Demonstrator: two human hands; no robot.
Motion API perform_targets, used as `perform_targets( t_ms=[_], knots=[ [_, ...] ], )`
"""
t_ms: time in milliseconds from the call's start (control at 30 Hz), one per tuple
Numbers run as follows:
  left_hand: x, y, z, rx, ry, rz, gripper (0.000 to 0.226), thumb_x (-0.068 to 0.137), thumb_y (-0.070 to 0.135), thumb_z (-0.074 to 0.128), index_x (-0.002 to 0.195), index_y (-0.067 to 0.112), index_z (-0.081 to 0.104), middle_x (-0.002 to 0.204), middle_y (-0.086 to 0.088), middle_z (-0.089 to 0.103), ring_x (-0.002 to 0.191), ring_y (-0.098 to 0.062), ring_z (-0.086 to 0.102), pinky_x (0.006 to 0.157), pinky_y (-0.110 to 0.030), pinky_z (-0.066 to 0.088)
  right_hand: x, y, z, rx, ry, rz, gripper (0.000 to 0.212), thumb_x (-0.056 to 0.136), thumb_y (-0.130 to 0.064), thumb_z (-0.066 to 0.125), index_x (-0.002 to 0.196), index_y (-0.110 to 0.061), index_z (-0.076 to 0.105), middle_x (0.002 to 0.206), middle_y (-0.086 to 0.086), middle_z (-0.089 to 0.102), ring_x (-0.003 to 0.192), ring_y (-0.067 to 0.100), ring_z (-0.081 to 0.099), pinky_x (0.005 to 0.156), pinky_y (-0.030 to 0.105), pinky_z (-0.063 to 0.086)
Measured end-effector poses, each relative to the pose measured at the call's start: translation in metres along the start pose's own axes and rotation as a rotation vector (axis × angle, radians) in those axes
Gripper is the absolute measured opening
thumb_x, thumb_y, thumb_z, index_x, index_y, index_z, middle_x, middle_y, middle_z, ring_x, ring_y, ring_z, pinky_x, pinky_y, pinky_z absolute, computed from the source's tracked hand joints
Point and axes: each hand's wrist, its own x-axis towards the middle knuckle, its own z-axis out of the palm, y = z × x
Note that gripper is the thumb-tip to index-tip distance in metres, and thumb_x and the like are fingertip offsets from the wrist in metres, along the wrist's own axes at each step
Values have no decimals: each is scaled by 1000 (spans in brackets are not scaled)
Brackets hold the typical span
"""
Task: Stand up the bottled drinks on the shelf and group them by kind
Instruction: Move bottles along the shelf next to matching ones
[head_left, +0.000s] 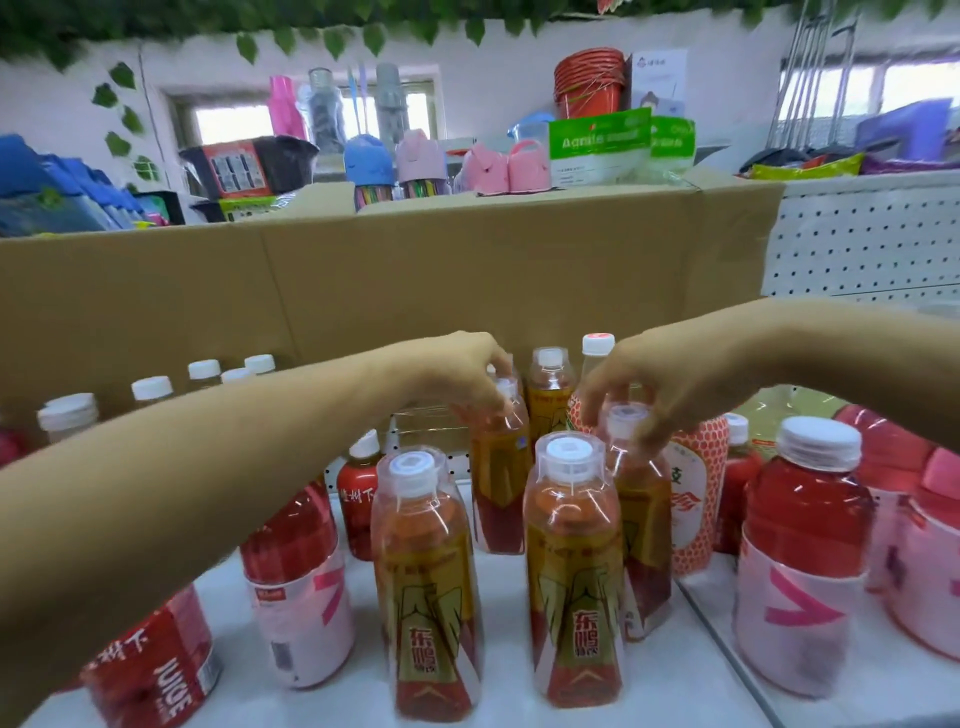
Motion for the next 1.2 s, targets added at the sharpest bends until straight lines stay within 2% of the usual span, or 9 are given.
perform_targets(
  t_ms=[200, 300, 433, 567, 733, 833, 900, 1000, 1200],
  knots=[
    [1, 3, 5, -38, 28, -18, 58, 97, 30, 62, 150, 18, 41, 115, -7, 63, 87, -21, 71, 77, -32, 61, 5, 4, 5, 20, 53, -54, 43, 84, -36, 75, 122, -39, 58, 118, -7, 61, 91, 19, 69, 84, 42, 58],
    [-39, -2, -4, -29, -7, -18, 70, 93, 59, 52, 152, 25, 35, 137, 0, 56, 100, -18, 65, 76, -29, 57, 8, -1, 4, 18, 79, -93, 41, 86, -32, 74, 124, -33, 59, 113, -12, 56, 91, 12, 65, 81, 33, 55],
    [-102, -6, -6, 38, -197, -65, 101, 63, 94, 30, 145, 36, 44, 149, 12, 47, 128, -11, 51, 109, -37, 42, 30, -10, 2, 56, 146, -139, 36, 88, -26, 72, 122, -29, 60, 104, -10, 62, 87, 11, 66, 74, 30, 55],
    [-139, 0, 1, -49, -230, -119, 73, 71, 74, 56, 135, 41, 45, 131, 11, 58, 106, -11, 66, 88, -29, 57, 50, -11, 6, 93, 199, -109, 37, 90, -31, 69, 126, -31, 60, 111, -1, 66, 91, 22, 70, 81, 40, 58],
    [-138, -7, 18, -147, -22, -122, 48, 79, 55, 70, 117, 34, 51, 106, 1, 68, 84, -15, 73, 72, -40, 63, 18, -19, 2, 253, 460, -187, 33, 95, -56, 51, 106, -31, 69, 101, -11, 63, 95, 14, 63, 75, 28, 51],
    [-122, -1, 30, -150, 84, -102, 48, 82, 56, 69, 119, 32, 49, 101, 2, 65, 81, -17, 72, 67, -39, 63, -7, -33, 8, 255, 235, -234, 57, 73, -83, 49, 109, -42, 65, 103, -14, 66, 94, 9, 64, 81, 34, 55],
    [-107, 5, 37, -125, 134, -83, 45, 87, 56, 65, 120, 31, 48, 96, 3, 65, 78, -20, 72, 68, -38, 62, -11, -41, 21, 169, 146, -215, 55, 69, -79, 62, 110, -41, 61, 103, -16, 63, 93, 6, 64, 78, 32, 55],
    [-84, 12, 45, -125, 145, -56, 45, 93, 53, 57, 127, 27, 45, 95, -2, 66, 80, -25, 72, 72, -43, 62, -8, -42, 29, 188, 258, -199, 45, 77, -60, 72, 110, -33, 60, 98, -11, 65, 88, 9, 64, 77, 37, 57],
    [-69, 2, 51, -225, 106, -29, 54, 100, 55, 38, 145, 25, 34, 131, -7, 57, 110, -23, 62, 92, -47, 55, -12, -37, 37, 202, 347, -181, 62, 80, -51, 74, 134, -37, 46, 116, -16, 51, 99, 5, 54, 77, 23, 46]
  ],
)
